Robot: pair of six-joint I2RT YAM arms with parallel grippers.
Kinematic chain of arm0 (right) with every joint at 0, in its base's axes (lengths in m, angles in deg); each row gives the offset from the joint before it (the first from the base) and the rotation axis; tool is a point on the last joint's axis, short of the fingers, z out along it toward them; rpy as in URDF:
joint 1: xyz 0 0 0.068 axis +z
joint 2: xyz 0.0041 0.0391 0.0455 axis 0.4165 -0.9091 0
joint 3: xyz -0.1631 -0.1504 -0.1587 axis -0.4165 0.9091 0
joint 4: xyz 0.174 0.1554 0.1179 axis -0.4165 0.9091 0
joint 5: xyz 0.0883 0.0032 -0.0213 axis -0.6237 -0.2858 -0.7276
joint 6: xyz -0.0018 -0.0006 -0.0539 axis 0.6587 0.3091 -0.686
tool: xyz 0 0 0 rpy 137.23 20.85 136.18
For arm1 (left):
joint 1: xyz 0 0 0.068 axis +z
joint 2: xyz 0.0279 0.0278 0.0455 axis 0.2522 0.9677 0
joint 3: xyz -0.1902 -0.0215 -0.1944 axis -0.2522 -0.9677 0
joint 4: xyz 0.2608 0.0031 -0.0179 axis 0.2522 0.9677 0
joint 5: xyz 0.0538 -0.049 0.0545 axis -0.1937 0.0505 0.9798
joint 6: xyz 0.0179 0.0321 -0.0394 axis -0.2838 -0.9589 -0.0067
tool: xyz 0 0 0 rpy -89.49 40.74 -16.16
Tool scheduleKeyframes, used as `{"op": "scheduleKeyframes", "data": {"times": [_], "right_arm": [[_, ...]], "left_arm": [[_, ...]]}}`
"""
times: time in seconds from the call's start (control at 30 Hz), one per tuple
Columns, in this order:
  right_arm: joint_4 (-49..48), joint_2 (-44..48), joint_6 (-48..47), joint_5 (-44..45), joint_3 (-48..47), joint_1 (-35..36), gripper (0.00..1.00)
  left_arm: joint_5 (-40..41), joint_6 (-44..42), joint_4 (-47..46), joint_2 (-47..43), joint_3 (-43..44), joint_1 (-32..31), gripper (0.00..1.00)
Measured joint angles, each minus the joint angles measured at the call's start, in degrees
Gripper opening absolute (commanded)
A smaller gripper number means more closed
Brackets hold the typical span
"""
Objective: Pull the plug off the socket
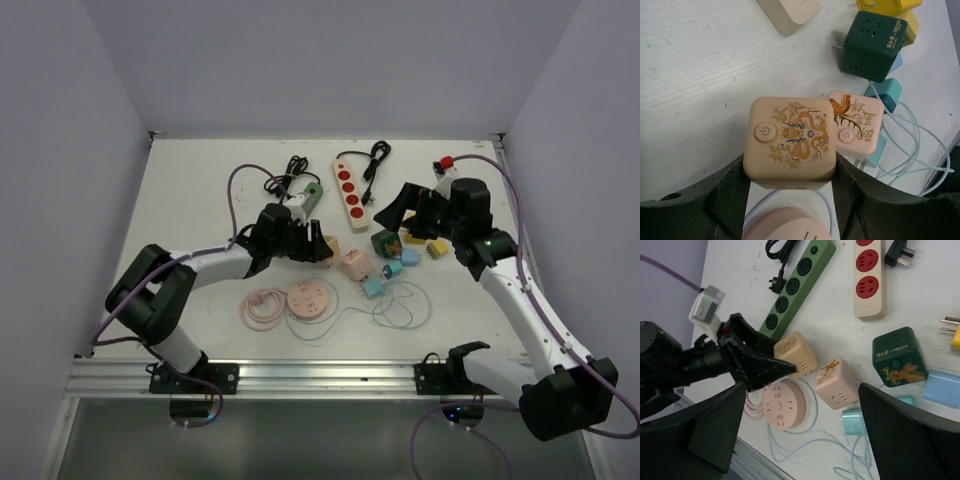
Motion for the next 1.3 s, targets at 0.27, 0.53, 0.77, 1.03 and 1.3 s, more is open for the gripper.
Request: {"op": "scheduleKeyframes", "data": {"times": [0.27, 0.53, 0.77, 1.03, 1.3], "right_arm": [[2.29, 8.96, -3.63, 0.87, 1.77, -0.37, 0.99], [2.78, 9.4, -5.01, 3.34, 3.78, -0.52, 0.99], [2.95, 9.57, -5.99, 5.46, 4.04, -0.57, 0.99], [4.68, 10.21, -7.08, 9.51, 4.04, -0.59, 0.99], [6.14, 9.75, -9.44, 15.56, 4.04, -0.59, 0.99]], "left_arm": [[-1.99, 2.71, -2.43, 10.05, 6.21, -2.73, 0.35], [-1.88, 2.82, -2.1, 10.95, 7.39, -3.76, 0.65], [1.86, -0.24, 4.2, 10.84, 10.69, -3.76, 1.0], [10.43, -5.35, 17.4, 7.04, 19.15, -3.74, 1.0], [24.13, -9.57, 26.51, -19.93, 19.43, -2.16, 1.0]]}}
